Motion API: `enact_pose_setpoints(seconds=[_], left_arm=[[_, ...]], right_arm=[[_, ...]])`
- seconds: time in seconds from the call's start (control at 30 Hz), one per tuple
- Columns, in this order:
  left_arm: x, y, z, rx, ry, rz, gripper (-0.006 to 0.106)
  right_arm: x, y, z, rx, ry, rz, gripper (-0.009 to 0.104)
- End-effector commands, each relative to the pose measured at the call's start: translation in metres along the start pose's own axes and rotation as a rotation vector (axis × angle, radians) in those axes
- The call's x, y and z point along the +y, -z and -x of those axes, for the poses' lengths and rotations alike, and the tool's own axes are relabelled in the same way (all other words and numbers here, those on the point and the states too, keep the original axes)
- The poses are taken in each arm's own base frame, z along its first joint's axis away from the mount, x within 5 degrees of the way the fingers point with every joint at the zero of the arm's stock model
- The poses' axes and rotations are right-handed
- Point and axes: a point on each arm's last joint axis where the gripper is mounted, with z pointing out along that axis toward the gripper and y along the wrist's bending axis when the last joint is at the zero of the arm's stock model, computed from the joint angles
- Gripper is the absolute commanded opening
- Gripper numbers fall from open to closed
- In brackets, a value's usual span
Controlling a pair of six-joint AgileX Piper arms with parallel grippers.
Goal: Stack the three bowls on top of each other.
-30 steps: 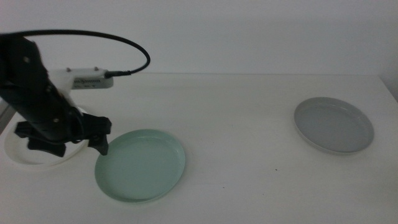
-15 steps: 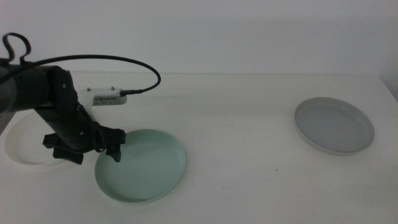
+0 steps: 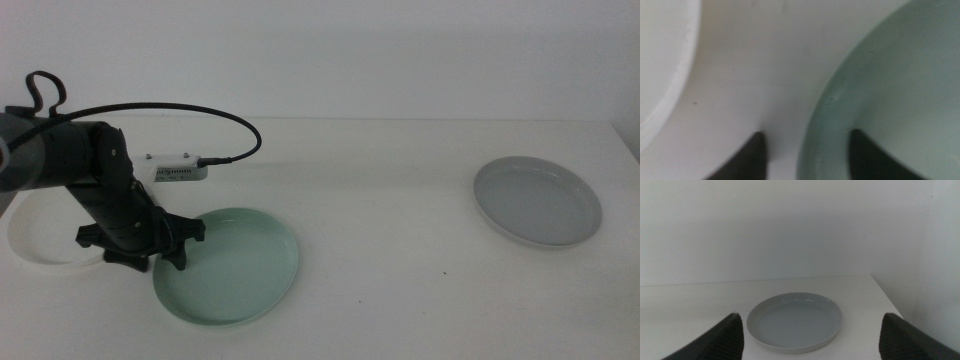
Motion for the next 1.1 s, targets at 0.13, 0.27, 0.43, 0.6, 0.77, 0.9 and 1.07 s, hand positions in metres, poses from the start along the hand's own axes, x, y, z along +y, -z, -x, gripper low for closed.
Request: enact_pose_setpoints(seconds=[0.13,0.27,0.43,0.6,0.77,0.9,1.07], left_arm=[[-0.001,-0.004,-0.004,0.024,0.01,-0.008,0.013],[-0.003,0.009,-0.006,0.013,0.001,-0.023,-0.002],[-0.009,0.06,-0.006,-0.025,0.032,-0.057,-0.002],[-0.031,0.114,0.01,-0.095,-0.029,-0.112,-0.002],[-0.065,0.129,0.034,-0.114,-0.118,-0.128,-0.002],[-0.095,0.119,0.052,-0.107,-0.172,-0.145,-0.002],[-0.126,0.092,0.063,-0.053,-0.232,-0.148,-0.002]], right_arm=[[0.0,0.0,0.0,-0.013,0.008,-0.001,0.093],[0.0,0.0,0.0,-0.013,0.008,-0.001,0.093],[0.0,0.0,0.0,-0.013,0.008,-0.001,0.093],[0.0,0.0,0.0,-0.013,0.008,-0.001,0.093],[0.0,0.0,0.0,-0.013,0.008,-0.001,0.093],[0.0,0.0,0.0,-0.013,0.008,-0.001,0.093],[0.0,0.0,0.0,-0.013,0.008,-0.001,0.093]])
